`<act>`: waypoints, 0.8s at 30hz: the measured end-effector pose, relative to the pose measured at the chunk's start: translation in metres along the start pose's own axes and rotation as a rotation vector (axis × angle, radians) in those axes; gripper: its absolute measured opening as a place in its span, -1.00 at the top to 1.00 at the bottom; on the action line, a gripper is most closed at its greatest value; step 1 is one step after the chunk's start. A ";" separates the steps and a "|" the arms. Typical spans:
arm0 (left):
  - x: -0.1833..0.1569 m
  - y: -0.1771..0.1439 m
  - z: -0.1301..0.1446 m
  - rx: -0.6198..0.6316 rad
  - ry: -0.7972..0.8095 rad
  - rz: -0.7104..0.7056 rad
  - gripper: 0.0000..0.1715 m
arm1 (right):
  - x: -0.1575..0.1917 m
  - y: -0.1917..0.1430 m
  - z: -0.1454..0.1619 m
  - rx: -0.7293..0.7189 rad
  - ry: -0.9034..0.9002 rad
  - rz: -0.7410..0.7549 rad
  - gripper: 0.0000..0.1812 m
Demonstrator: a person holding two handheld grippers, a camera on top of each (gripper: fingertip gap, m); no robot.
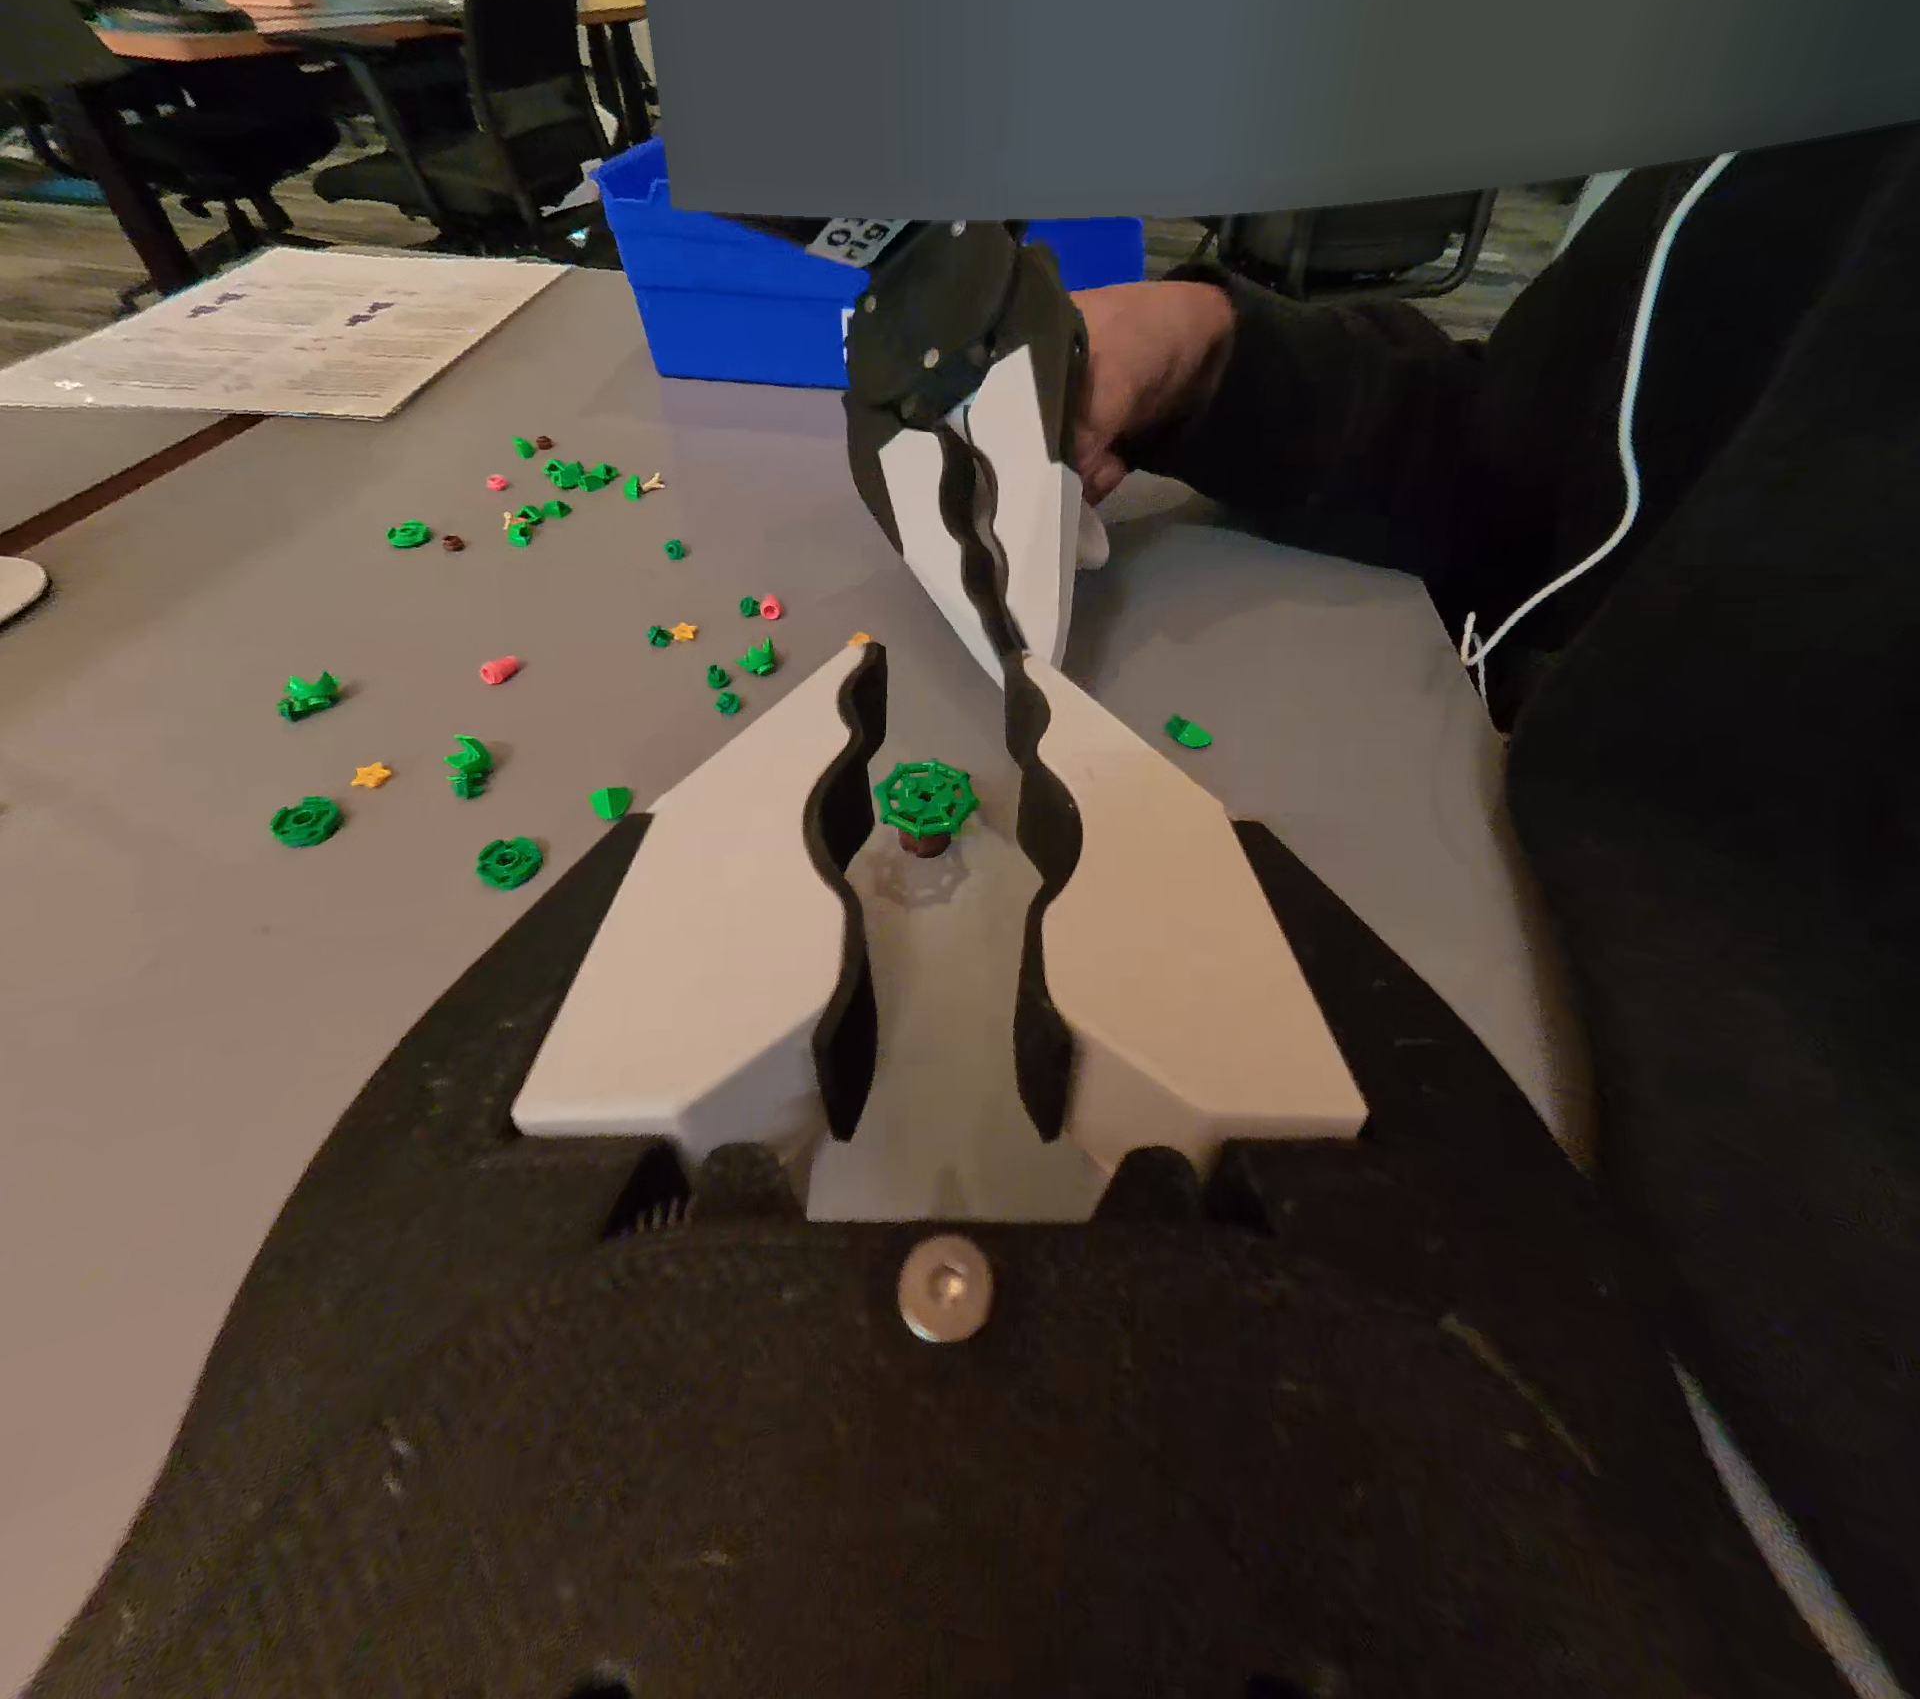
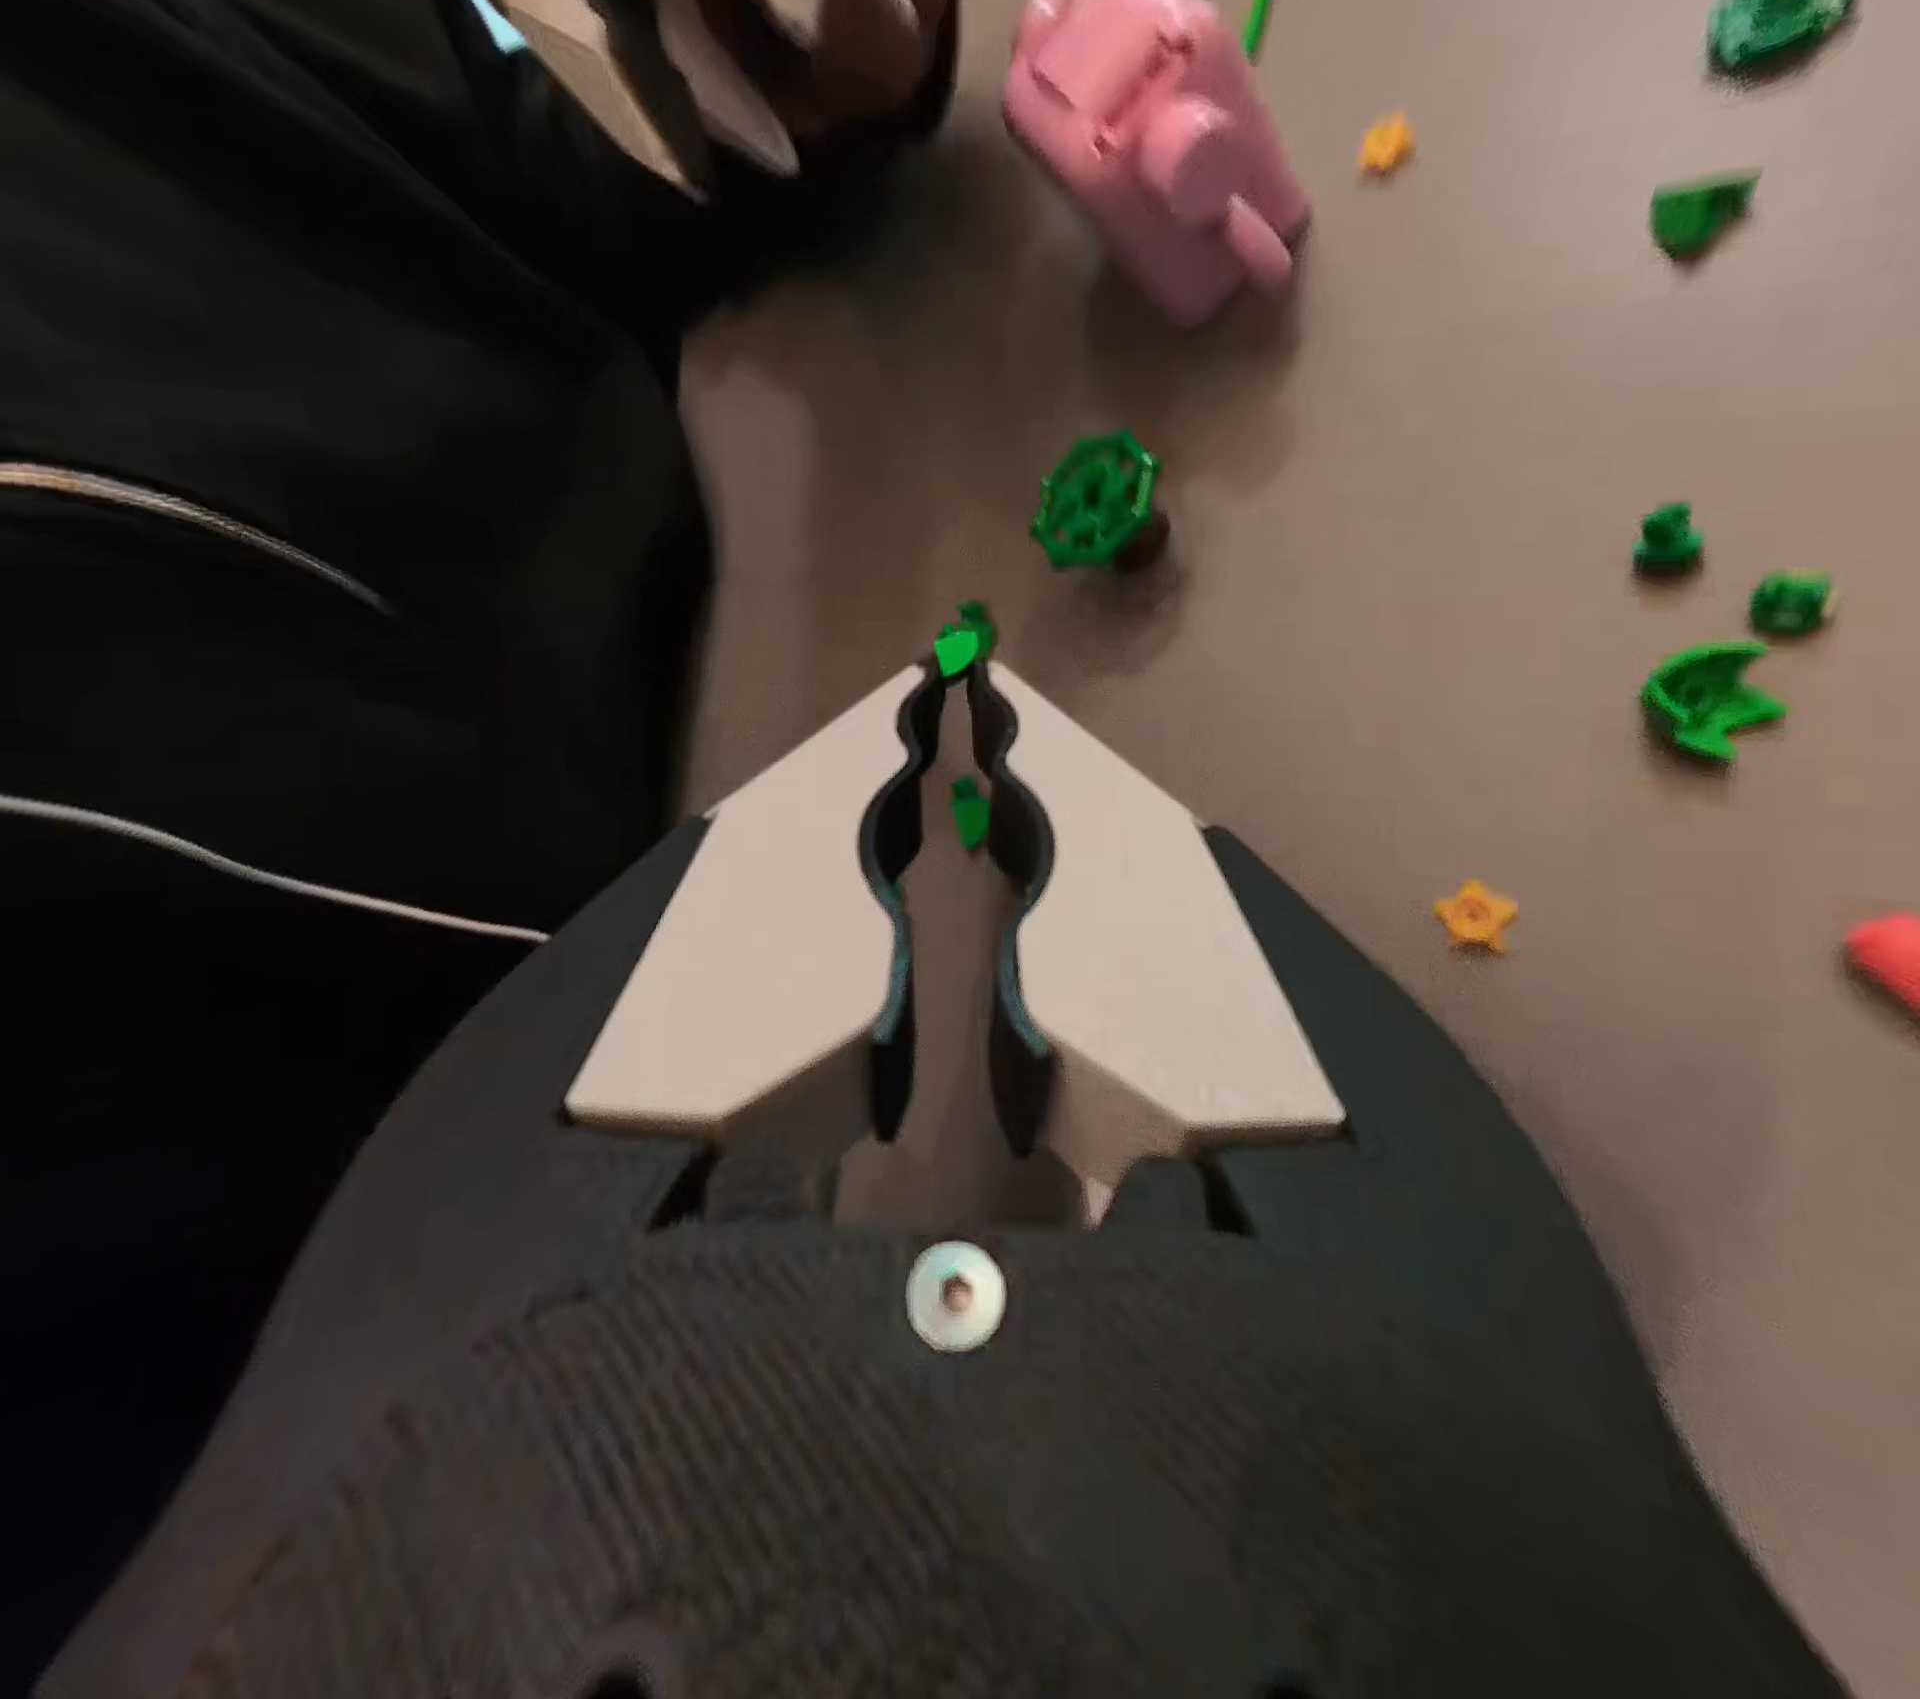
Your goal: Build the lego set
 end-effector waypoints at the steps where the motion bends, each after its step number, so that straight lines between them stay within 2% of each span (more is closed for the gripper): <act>1: -0.001 0.001 0.002 0.009 0.002 0.005 0.78 | -0.006 0.002 0.002 0.013 0.020 0.016 0.96; 6: -0.004 0.005 0.008 0.055 0.036 0.006 0.79 | -0.023 0.010 0.008 0.045 0.059 0.054 0.96; 18: -0.001 0.002 0.008 0.055 0.041 -0.005 0.79 | -0.024 0.006 0.005 0.030 0.022 0.072 0.86; 24: -0.001 0.001 0.008 0.056 0.043 -0.006 0.79 | -0.026 -0.003 -0.005 -0.034 0.006 0.101 0.83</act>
Point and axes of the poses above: each gripper's, where its closed fingertips meet, y out along the fingers, z out of its underside, x = y × z across the jaws, the point moved 1 cm from there along -y, back along the fingers, and after that the axes turned 14 degrees about y, right-handed, at the moved point
